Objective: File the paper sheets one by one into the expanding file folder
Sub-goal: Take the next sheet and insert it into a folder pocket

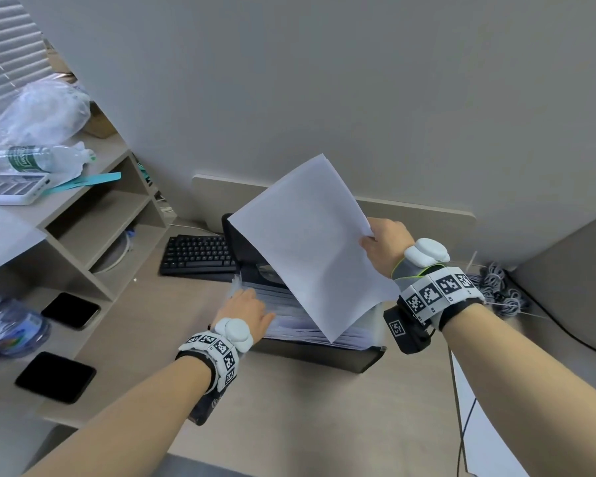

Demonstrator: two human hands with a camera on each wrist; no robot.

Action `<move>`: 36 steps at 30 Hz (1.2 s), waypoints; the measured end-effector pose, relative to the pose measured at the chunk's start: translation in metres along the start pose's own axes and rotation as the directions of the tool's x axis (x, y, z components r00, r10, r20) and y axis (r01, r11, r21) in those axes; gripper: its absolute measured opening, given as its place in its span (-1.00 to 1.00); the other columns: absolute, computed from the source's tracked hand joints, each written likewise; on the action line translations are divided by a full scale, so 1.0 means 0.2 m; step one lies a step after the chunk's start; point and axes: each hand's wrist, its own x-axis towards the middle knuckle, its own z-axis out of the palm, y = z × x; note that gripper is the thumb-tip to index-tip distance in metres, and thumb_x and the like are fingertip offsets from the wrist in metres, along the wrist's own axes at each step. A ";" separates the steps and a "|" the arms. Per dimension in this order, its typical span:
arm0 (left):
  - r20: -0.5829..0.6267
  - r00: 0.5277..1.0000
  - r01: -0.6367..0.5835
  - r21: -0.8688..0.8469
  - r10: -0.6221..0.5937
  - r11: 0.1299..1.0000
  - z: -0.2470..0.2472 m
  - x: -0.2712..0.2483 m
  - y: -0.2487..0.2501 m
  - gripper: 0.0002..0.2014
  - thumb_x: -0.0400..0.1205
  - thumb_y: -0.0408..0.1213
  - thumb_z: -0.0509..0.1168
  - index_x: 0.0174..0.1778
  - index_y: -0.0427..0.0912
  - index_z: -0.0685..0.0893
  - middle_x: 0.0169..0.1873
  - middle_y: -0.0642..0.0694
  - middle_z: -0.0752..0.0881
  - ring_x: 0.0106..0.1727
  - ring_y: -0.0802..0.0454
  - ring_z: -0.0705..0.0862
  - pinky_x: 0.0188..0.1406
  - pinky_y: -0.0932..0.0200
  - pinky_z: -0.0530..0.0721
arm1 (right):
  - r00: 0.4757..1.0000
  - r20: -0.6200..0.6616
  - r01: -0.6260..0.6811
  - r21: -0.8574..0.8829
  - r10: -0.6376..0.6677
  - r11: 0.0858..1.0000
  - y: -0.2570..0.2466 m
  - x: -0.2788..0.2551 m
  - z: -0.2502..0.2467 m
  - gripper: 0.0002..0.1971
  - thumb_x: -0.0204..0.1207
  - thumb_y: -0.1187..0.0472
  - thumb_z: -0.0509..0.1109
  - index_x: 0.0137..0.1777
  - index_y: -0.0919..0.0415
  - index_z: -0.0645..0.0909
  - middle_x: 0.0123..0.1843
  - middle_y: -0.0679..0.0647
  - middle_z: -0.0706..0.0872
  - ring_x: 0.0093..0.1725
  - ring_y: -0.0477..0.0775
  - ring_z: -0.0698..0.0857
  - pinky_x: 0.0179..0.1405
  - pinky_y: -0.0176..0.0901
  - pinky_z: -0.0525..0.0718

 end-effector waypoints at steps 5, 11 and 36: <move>-0.029 0.999 -0.027 -0.199 0.022 0.980 0.00 0.02 0.00 -0.82 0.60 0.01 0.27 -0.03 0.01 0.53 0.01 0.04 0.55 0.00 -0.03 0.64 0.01 0.06 0.62 | 1.000 -0.005 -0.001 0.014 0.001 1.000 0.00 0.01 0.00 -0.91 0.48 0.35 0.18 -0.21 0.29 0.50 -0.28 0.25 0.63 -0.28 0.26 0.50 -0.30 -0.05 0.45; 0.039 0.997 -0.057 -0.322 0.073 0.945 0.01 0.05 0.05 -0.66 0.58 -0.17 0.26 0.29 0.10 0.53 0.01 0.06 0.60 -0.03 0.04 0.62 -0.03 0.11 0.63 | 1.000 -0.006 0.004 0.026 -0.004 1.000 0.00 0.01 0.00 -0.86 0.45 0.38 0.18 -0.31 0.21 0.41 -0.37 0.15 0.52 -0.32 0.23 0.42 -0.33 -0.07 0.38; 0.121 0.962 -0.243 -0.039 0.246 0.969 -0.05 0.09 0.10 -0.84 0.68 -0.06 0.16 0.04 0.02 0.61 0.05 -0.01 0.67 0.09 -0.10 0.65 0.12 0.00 0.61 | 1.000 0.009 -0.015 0.050 0.015 0.999 0.05 0.06 0.00 -0.91 0.45 0.36 0.16 -0.22 0.32 0.48 -0.36 0.15 0.52 -0.33 0.20 0.40 -0.34 -0.09 0.39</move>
